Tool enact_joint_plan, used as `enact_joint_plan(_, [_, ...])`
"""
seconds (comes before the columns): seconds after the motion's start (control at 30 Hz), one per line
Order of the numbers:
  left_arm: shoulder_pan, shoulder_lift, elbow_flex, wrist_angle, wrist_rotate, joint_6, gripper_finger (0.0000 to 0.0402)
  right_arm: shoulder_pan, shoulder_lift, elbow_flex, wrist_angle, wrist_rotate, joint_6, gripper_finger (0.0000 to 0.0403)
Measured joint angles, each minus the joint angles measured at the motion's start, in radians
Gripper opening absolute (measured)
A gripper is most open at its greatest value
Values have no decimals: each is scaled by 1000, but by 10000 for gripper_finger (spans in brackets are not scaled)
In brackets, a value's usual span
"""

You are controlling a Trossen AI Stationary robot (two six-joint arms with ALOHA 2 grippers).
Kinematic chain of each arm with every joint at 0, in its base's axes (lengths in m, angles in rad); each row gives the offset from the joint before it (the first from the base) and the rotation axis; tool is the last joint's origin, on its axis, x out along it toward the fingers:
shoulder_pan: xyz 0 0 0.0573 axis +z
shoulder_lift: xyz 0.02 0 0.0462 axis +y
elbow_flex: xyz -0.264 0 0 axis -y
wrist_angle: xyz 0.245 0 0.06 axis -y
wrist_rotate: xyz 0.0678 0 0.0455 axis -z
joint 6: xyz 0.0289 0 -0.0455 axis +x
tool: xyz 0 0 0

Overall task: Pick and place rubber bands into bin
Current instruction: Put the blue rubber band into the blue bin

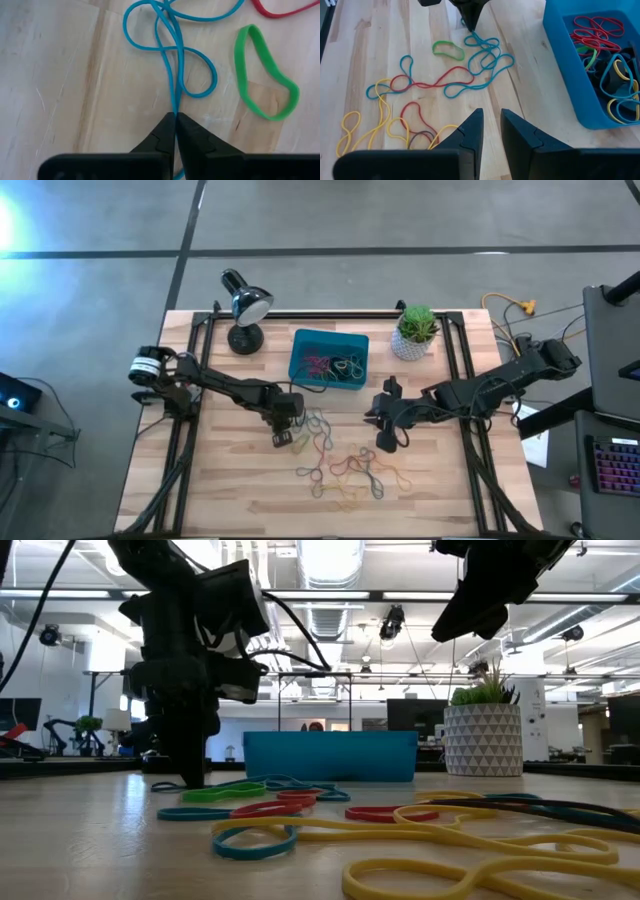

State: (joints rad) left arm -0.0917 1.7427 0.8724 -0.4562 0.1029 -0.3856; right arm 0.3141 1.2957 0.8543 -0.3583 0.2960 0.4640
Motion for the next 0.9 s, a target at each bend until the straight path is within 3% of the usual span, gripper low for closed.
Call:
enact_joint_plan(0.27, [-3, -206, 24, -35, 10, -20, 0, 0, 0, 0, -2, 1, -4, 57])
enact_joint_plan(0.7, [0, -487, 32, -52, -74, -78, 0, -1, 0, 0, 3, 3, -11, 57])
enact_joint_plan(0.9, [0, -483, 2, -45, -171, 100, 0, -3, 0, 0, 17, 23, -11, 57])
